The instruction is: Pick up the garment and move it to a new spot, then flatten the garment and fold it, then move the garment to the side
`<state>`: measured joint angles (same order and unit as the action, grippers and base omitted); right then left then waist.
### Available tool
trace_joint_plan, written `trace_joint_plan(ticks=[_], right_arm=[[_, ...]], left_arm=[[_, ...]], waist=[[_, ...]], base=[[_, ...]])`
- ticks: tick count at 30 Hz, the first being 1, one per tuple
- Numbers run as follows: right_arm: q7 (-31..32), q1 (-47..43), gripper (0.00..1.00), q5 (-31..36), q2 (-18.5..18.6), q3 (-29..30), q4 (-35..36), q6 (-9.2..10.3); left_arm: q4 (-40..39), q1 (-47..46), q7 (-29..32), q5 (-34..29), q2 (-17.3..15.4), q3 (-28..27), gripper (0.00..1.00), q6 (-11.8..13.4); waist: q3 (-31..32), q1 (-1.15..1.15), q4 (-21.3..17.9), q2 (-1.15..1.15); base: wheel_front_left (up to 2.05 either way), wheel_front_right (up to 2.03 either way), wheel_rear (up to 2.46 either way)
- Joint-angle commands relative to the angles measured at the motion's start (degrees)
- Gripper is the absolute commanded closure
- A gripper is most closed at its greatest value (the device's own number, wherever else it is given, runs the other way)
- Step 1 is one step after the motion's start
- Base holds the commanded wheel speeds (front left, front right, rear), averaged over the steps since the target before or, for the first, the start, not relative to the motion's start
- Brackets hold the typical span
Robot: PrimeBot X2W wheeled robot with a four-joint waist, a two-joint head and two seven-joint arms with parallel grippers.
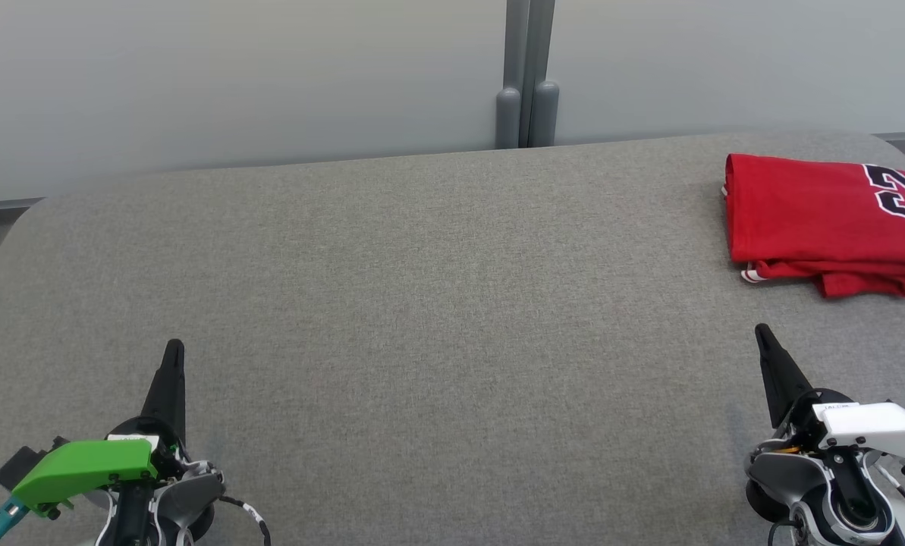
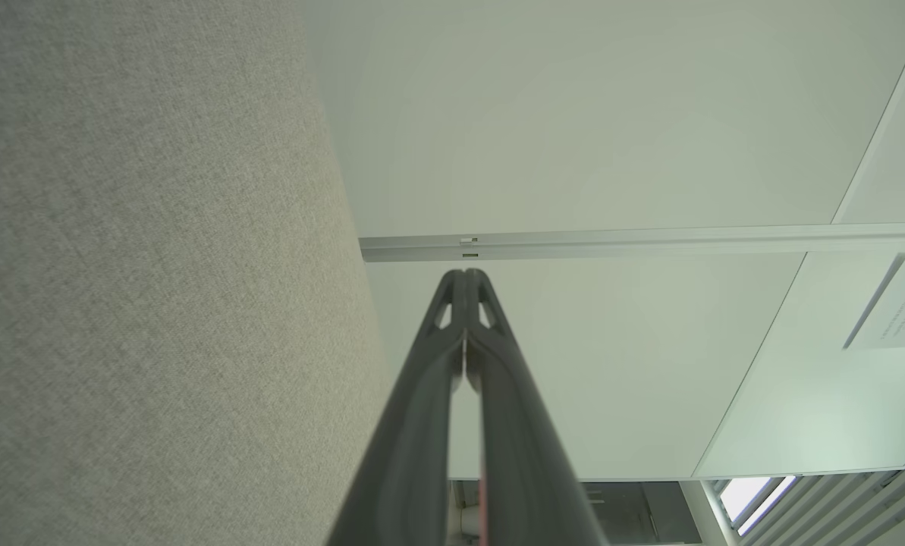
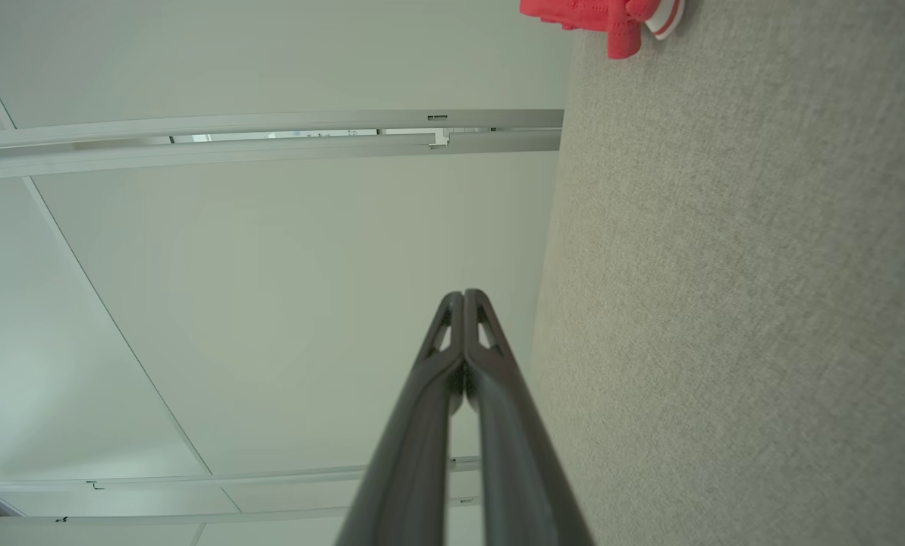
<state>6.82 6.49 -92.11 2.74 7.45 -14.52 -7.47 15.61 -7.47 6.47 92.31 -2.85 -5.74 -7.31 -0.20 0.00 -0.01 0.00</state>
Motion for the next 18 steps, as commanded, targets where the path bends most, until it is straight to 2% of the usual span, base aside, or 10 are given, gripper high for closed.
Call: trace_joint_plan(ticks=[1,18], right_arm=[[0.1,0.6,1.0,-0.3,0.3,0.0,-0.1,-0.04],[0.1,0.6,1.0,-0.3,0.3,0.0,-0.1,-0.04]], left_arm=[[-0.1,-0.7,0.0,0.1,0.0,-0.2,1.0,-0.4],[-0.1,-0.7,0.0,0.1,0.0,-0.2,1.0,-0.4]], waist=[[0.0,0.0,0.0,0.0],[0.0,0.0,0.0,0.0]], base=[[0.0,0.0,0.0],[0.0,0.0,0.0]])
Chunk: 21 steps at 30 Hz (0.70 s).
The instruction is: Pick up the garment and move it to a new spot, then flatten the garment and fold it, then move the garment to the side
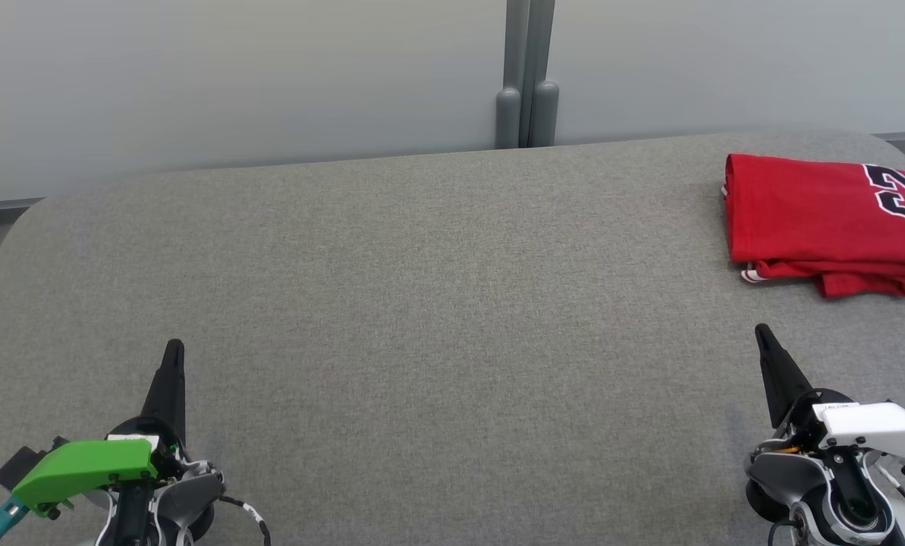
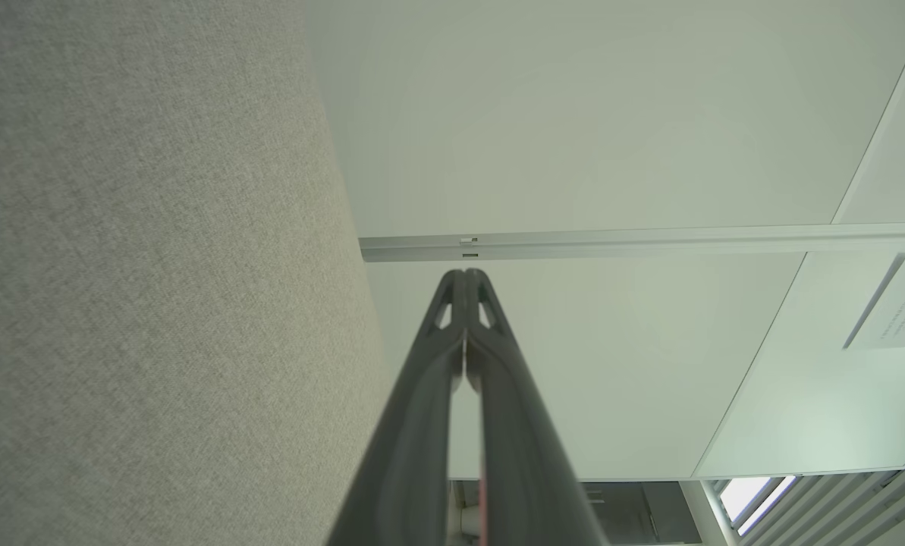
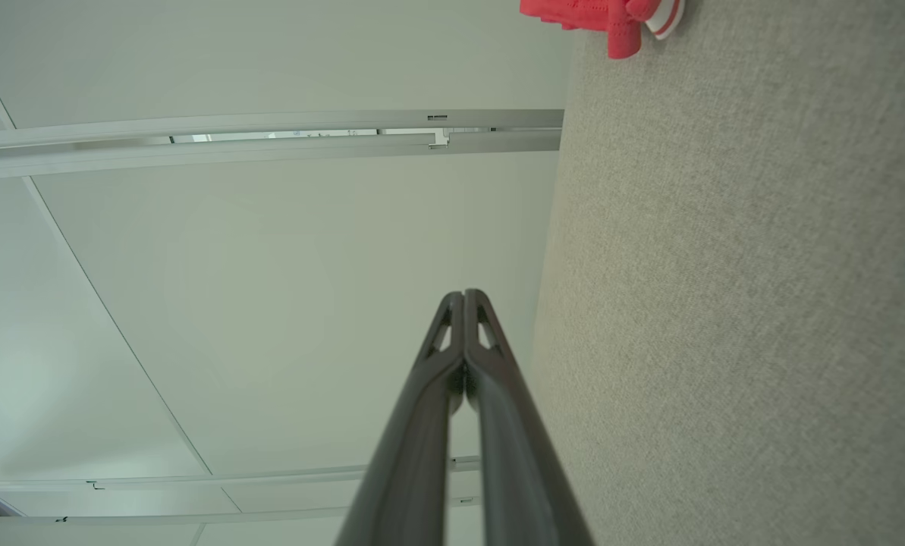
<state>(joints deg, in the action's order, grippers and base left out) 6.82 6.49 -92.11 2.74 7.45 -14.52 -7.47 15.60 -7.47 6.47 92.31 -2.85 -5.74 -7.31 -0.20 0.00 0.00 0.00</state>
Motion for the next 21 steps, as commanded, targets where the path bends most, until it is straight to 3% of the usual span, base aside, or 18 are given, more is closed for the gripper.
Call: trace_joint_plan(ticks=[1,21], right_arm=[[0.1,0.6,1.0,-0.3,0.3,0.0,-0.1,-0.03],[0.1,0.6,1.0,-0.3,0.3,0.0,-0.1,-0.04]], left_arm=[[-0.1,-0.7,0.0,0.1,0.0,-0.2,1.0,-0.4],[-0.1,-0.7,0.0,0.1,0.0,-0.2,1.0,-0.4]], waist=[[0.0,0.0,0.0,0.0],[0.0,0.0,0.0,0.0]], base=[[0.0,0.0,0.0],[0.0,0.0,0.0]])
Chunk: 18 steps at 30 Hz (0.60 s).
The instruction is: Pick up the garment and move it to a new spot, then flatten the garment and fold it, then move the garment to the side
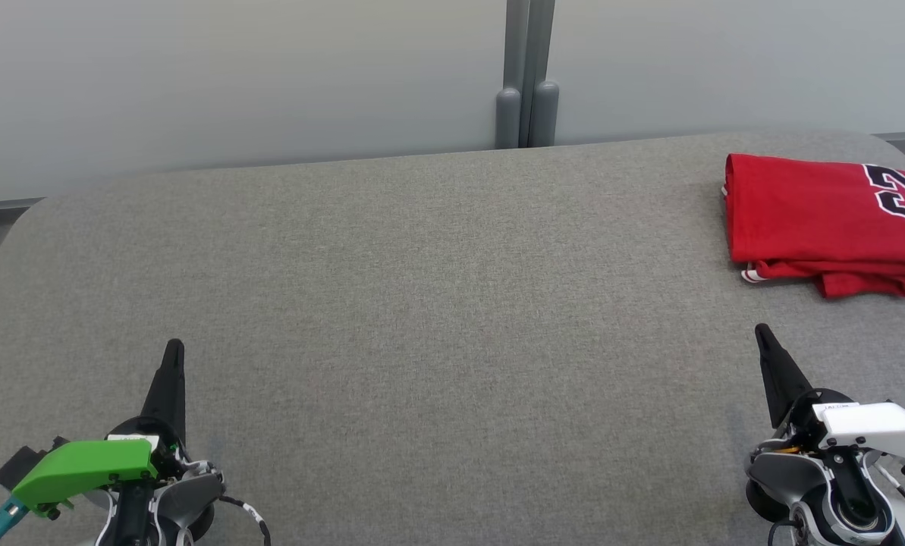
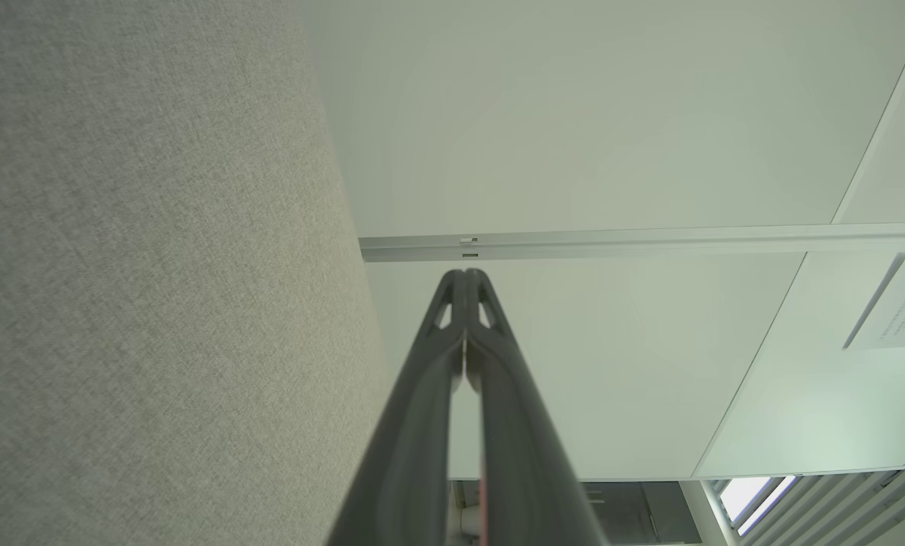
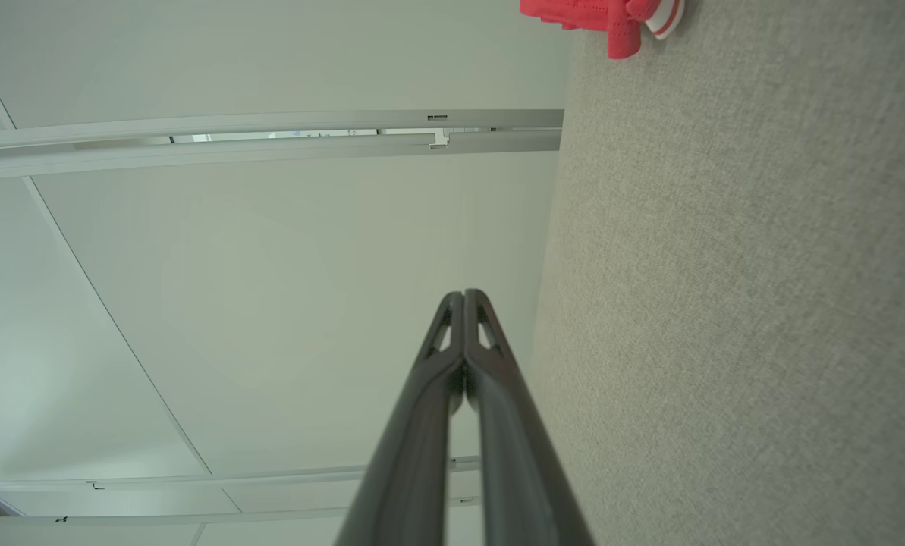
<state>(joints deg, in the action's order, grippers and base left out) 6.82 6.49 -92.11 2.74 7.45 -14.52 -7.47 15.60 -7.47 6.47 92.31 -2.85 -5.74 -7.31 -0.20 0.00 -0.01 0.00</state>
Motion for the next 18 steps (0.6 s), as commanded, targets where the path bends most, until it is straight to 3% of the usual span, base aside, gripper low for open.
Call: trace_joint_plan(ticks=[1,18], right_arm=[[0.1,0.6,1.0,-0.3,0.3,0.0,-0.1,-0.04],[0.1,0.6,1.0,-0.3,0.3,0.0,-0.1,-0.03]], left_arm=[[-0.1,-0.7,0.0,0.1,0.0,-0.2,1.0,-0.4],[-0.1,-0.7,0.0,0.1,0.0,-0.2,1.0,-0.4]], waist=[[0.0,0.0,0.0,0.0],[0.0,0.0,0.0,0.0]], base=[[0.0,0.0,0.0],[0.0,0.0,0.0]])
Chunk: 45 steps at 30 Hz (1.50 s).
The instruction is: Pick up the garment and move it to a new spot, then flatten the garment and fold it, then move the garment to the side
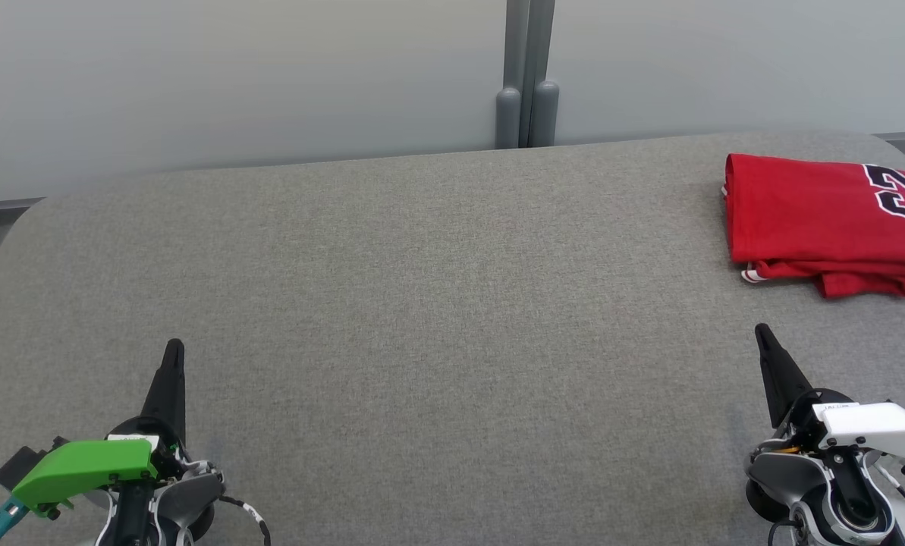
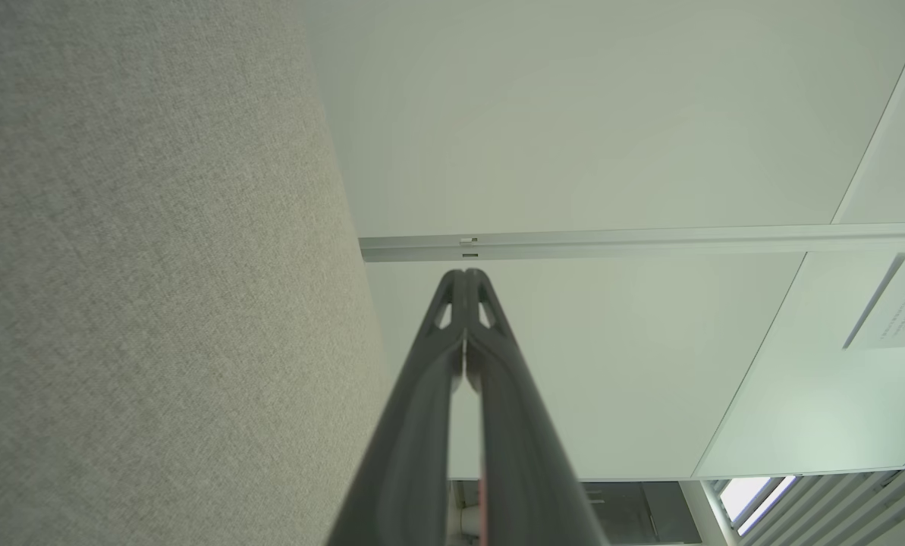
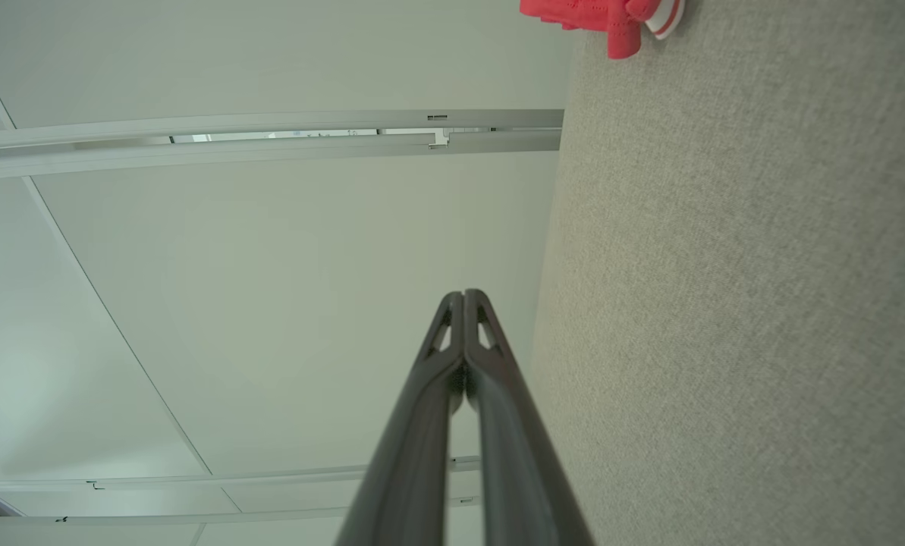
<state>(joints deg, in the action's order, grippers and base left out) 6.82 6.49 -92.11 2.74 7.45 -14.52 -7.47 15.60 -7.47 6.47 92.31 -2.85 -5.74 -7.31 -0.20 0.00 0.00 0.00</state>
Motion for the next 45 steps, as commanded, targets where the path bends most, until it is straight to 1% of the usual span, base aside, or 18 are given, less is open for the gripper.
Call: trace_joint_plan(ticks=[1,45], right_arm=[[0.1,0.6,1.0,-0.3,0.3,0.0,-0.1,-0.04],[0.1,0.6,1.0,-0.3,0.3,0.0,-0.1,-0.04]], left_arm=[[-0.1,-0.7,0.0,0.1,0.0,-0.2,1.0,-0.4],[-0.1,-0.7,-0.1,0.1,0.0,-0.2,1.0,-0.4]], waist=[[0.0,0.0,0.0,0.0],[0.0,0.0,0.0,0.0]], base=[[0.0,0.0,0.0],[0.0,0.0,0.0]])
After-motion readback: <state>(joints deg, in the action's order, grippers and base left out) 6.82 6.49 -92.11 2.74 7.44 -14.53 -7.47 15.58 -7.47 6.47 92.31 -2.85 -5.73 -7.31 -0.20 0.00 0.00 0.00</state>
